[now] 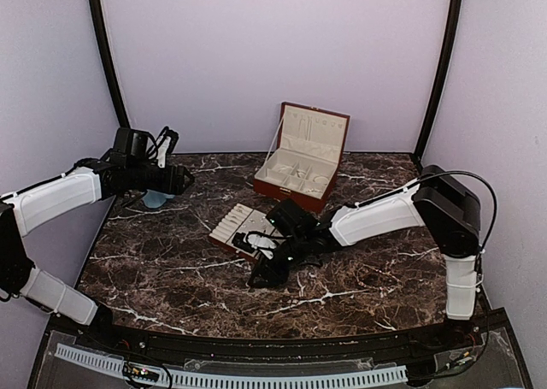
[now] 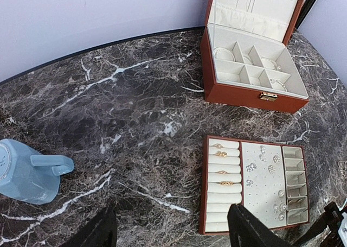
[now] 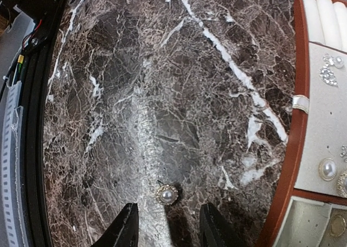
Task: Organize the mixed jewelry
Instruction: Pick up the earring from the center of the board, then pass from the right arm to the left, then pass from the left arm to the right
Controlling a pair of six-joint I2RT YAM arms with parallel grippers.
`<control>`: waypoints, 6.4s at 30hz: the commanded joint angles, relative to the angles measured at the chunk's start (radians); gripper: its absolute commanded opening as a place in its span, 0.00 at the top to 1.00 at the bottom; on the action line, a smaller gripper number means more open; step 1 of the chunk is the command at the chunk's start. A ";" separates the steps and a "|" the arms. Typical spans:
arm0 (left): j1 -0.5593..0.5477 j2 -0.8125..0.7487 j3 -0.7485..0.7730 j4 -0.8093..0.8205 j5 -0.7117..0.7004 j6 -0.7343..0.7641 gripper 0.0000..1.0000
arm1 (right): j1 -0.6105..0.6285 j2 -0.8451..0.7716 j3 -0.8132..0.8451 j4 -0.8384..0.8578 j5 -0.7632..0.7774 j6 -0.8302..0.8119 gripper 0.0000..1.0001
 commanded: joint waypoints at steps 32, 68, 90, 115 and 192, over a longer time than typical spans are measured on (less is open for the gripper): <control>0.001 -0.007 -0.006 0.010 0.026 0.012 0.27 | 0.077 0.090 0.050 -0.053 0.102 -0.198 0.65; 0.001 0.004 -0.007 0.008 0.032 0.009 0.27 | 0.085 0.034 -0.052 0.007 0.172 -0.165 0.76; -0.052 -0.038 -0.083 0.134 0.355 0.102 0.34 | -0.060 -0.199 -0.206 0.328 0.012 0.108 0.89; -0.415 0.086 -0.135 0.130 0.521 0.272 0.54 | -0.105 -0.349 -0.207 0.322 -0.081 0.179 0.89; -0.452 -0.057 -0.251 0.403 0.457 0.124 1.00 | -0.123 -0.322 -0.203 0.591 -0.239 0.580 0.56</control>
